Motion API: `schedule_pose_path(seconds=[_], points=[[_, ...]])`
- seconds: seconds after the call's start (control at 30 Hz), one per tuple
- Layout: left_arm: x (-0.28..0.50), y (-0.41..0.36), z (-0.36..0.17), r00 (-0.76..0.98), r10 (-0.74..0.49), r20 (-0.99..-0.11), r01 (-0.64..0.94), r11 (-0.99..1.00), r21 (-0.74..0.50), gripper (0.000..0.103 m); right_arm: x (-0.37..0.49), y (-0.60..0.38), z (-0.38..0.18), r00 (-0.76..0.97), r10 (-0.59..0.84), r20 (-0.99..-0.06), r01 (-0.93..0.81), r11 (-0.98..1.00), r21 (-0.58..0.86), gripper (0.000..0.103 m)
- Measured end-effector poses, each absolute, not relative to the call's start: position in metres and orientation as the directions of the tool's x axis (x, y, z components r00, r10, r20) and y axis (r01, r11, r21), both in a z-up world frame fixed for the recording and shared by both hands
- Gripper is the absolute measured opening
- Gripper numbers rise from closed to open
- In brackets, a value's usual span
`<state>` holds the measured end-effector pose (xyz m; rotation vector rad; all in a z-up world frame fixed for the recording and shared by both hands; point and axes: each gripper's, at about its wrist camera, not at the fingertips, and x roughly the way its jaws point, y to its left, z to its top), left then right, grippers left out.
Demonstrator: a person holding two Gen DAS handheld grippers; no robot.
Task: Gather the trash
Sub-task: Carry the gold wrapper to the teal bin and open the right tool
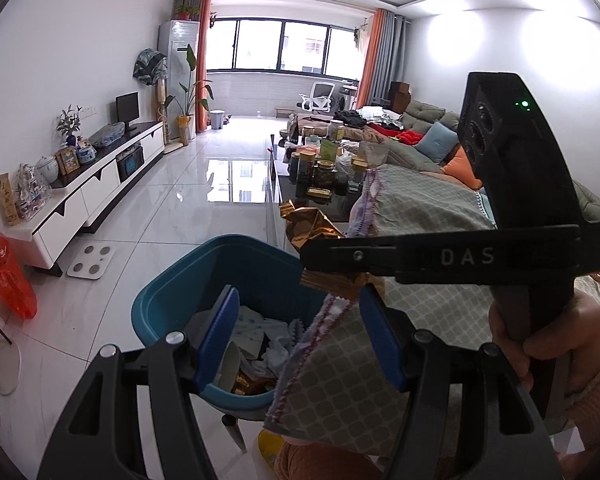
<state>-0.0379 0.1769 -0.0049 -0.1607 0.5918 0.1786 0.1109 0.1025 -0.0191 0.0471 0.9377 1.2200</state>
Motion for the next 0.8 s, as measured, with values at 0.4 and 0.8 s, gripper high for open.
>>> schedule_pose_path(seconds=[0.4,0.8], points=[[-0.036,0.182,-0.006,0.804,0.145,-0.577,-0.244,0.965,-0.097,0.064,0.114,0.123,-0.027,0.019,0.786,-0.617,-0.777,0.401,0.486,0.027],[-0.037,0.197,-0.01,0.795,0.161,-0.584,-0.269,0.958,-0.103,0.063,0.119,0.142,-0.033,-0.006,0.764,-0.646,-0.774,0.405,0.486,0.03]])
